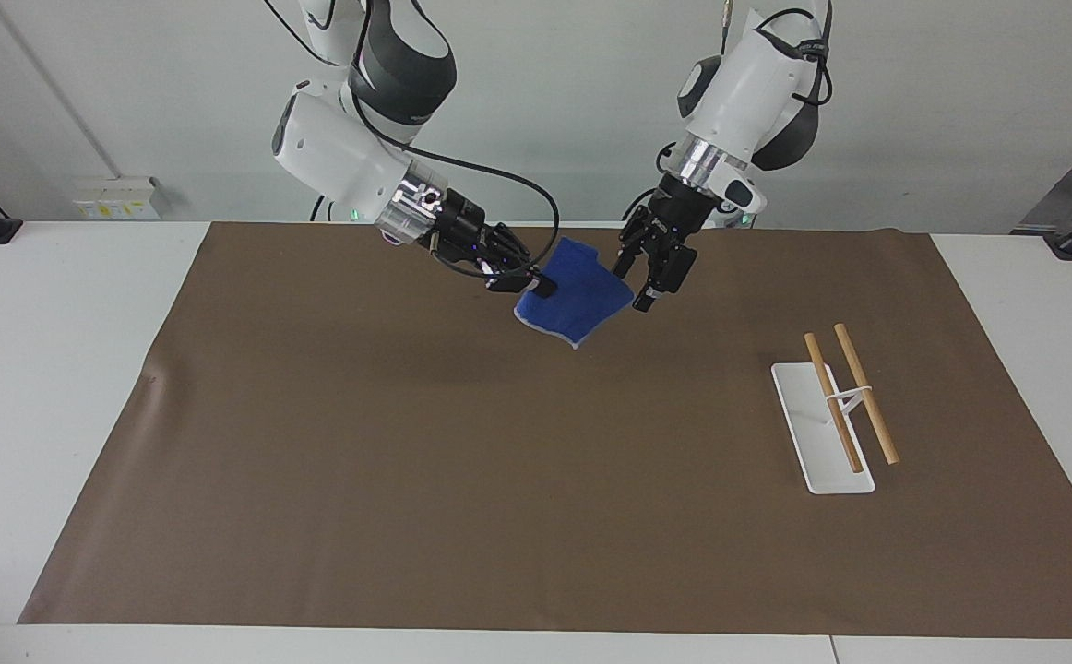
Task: Right arm passes towel to left arm to hang
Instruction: 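Carry the towel toward the left gripper and grasp it with the left gripper, then open the right gripper and withdraw while the left gripper pulls the towel, then drape the towel over the wooden sticks with the left gripper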
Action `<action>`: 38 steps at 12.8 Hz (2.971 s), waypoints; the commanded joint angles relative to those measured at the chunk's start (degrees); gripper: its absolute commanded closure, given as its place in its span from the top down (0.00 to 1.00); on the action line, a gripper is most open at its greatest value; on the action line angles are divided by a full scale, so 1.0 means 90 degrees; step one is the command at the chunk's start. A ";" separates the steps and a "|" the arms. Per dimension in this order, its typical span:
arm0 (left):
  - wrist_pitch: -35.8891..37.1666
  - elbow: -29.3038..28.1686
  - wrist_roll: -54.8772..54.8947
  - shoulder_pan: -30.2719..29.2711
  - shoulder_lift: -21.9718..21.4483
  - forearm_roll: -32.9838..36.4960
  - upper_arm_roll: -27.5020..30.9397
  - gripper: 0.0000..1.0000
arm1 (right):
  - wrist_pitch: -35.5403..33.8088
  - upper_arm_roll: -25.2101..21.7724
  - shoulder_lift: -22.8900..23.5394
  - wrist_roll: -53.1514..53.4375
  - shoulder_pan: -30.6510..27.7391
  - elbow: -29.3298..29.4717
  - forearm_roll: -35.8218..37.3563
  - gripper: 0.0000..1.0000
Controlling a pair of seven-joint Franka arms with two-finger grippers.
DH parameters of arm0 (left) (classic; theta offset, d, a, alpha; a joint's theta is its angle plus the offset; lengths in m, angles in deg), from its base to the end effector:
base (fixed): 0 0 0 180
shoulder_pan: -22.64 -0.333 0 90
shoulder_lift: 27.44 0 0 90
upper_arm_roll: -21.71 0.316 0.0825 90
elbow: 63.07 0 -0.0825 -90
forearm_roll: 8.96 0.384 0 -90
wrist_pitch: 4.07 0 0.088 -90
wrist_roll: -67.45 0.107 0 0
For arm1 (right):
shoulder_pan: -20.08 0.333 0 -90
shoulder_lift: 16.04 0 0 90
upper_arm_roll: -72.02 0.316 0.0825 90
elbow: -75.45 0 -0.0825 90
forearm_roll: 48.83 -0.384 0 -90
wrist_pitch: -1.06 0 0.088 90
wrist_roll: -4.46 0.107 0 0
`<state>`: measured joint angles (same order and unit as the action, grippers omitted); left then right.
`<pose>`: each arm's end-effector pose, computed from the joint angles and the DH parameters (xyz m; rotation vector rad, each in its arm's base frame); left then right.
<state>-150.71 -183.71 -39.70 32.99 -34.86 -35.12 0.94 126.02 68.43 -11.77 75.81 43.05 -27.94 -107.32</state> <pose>0.4787 -0.2904 0.5346 1.7175 1.8138 -0.1096 0.5720 0.2361 0.5450 -1.7243 1.4487 0.5506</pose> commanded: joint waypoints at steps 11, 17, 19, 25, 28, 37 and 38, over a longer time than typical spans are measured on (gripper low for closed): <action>-0.0191 -0.0120 0.0468 0.0246 0.0063 -0.0082 0.0071 0.00 | 0.0207 -0.0002 -0.0035 -0.0341 0.0132 -0.0016 -0.0152 0.24; -0.0472 -0.0101 0.2264 0.0071 0.0141 -0.0082 0.0101 0.00 | 0.0188 -0.0011 -0.0094 -0.0496 0.0132 -0.0006 -0.0044 0.75; -0.0562 -0.0062 0.3024 -0.0260 0.0190 -0.0072 0.0101 0.00 | 0.0197 -0.0011 -0.0191 -0.1138 0.0132 -0.0006 0.0382 1.00; 0.0091 -0.0111 0.8107 -0.1471 0.0180 -0.0072 0.0120 0.00 | 0.0246 -0.0031 -0.0231 -0.4593 -0.0062 0.0013 0.3153 1.00; 0.0423 -0.0111 0.9832 -0.1726 0.0141 -0.0072 0.0140 0.00 | 0.0149 -0.0050 -0.0240 -0.5310 -0.0200 0.0023 0.4860 1.00; 0.0835 0.0874 1.2072 -0.2692 0.0589 -0.0101 0.0179 0.00 | -0.1909 -0.0138 -0.0436 -0.6392 -0.1057 0.0852 0.6284 1.00; 0.0786 0.1001 1.2014 -0.2800 0.0678 -0.0101 0.0169 0.00 | -0.2212 -0.0129 -0.0445 -0.6618 -0.1310 0.0988 0.6284 1.00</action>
<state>-144.49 -178.71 67.74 9.69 -31.51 -35.27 2.82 110.47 66.92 -15.68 20.56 34.80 -21.41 -51.72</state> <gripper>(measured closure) 0.978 0.000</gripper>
